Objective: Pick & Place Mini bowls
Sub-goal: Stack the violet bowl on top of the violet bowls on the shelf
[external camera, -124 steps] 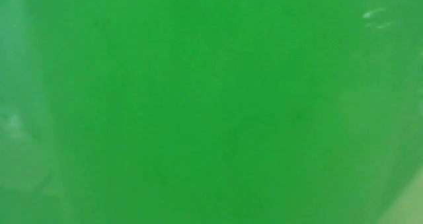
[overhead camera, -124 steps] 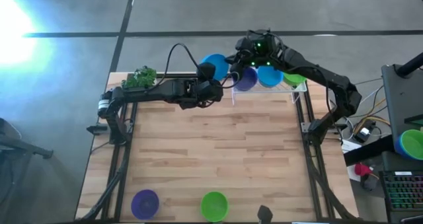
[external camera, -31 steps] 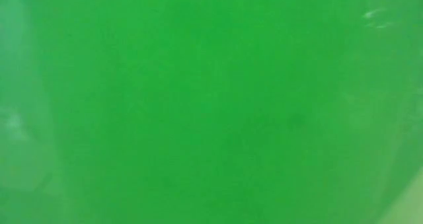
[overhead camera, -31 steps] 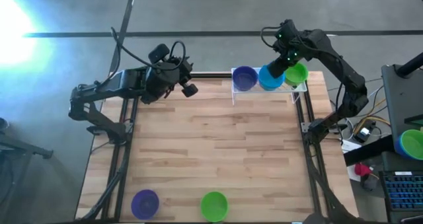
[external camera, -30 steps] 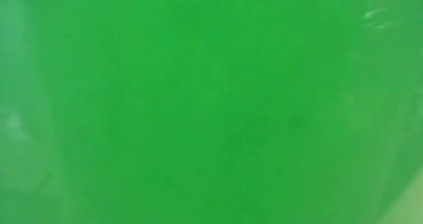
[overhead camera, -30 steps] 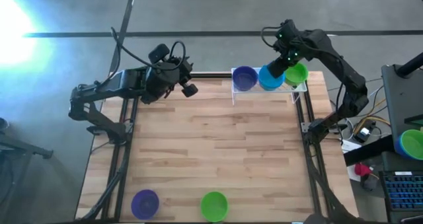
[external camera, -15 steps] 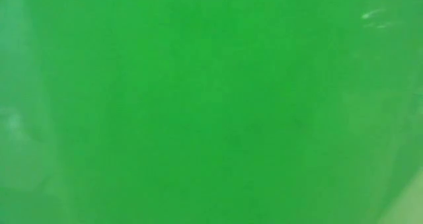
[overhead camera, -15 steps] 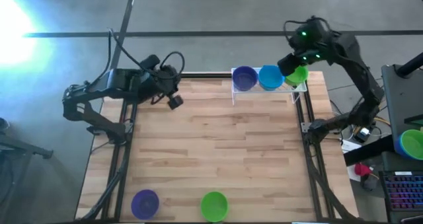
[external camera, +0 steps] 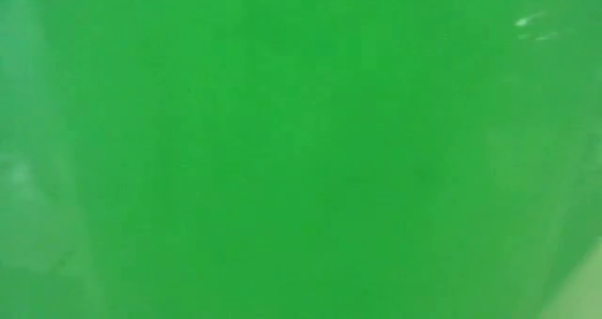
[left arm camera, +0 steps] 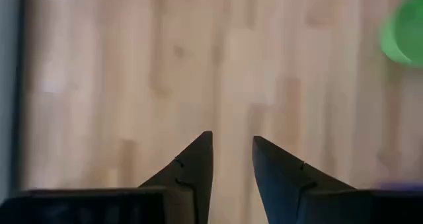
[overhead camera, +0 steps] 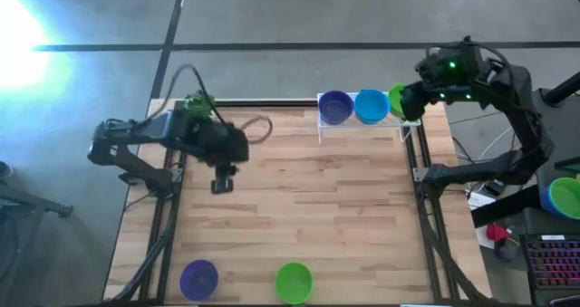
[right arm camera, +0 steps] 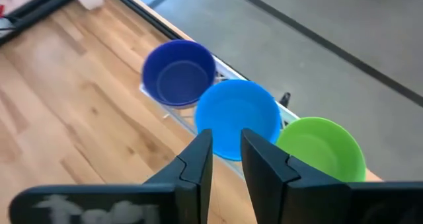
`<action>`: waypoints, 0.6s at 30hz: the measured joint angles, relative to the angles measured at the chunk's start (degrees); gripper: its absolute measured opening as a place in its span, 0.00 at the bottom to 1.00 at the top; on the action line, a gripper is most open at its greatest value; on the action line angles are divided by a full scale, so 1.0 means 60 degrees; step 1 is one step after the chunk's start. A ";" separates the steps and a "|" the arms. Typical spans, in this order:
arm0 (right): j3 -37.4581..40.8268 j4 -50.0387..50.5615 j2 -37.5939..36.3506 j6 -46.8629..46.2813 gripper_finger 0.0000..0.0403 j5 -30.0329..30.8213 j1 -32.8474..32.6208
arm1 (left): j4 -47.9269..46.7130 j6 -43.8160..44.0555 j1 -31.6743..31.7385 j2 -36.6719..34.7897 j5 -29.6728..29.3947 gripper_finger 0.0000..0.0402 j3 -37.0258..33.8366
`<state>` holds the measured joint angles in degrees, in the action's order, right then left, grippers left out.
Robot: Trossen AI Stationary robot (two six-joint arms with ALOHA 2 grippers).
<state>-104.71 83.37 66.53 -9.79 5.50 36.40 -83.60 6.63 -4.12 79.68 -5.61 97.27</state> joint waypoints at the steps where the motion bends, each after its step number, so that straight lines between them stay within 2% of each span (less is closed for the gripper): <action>1: 0.0000 0.0000 -0.0056 -0.0073 0.20 0.0000 -0.0088 | -0.0004 0.0099 -0.0167 0.0000 0.0215 0.27 -0.0214; 7: 0.0004 -0.0036 -0.0132 -0.0344 0.19 0.0001 -0.0504 | 0.0094 0.0951 -0.1661 -0.0004 0.0903 0.27 -0.1619; 13: 0.0015 -0.0117 -0.0124 -0.0348 0.17 -0.0004 -0.0721 | 0.1144 0.2270 -0.3496 -0.0015 0.1539 0.27 -0.3136; 18: 0.0025 -0.0222 -0.0128 -0.0366 0.18 -0.0007 -0.0798 | 0.2124 0.3497 -0.4751 -0.0015 0.1654 0.27 -0.4058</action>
<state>-104.55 82.04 65.76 -11.99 5.45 31.62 -70.85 27.62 -32.62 79.59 4.31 72.92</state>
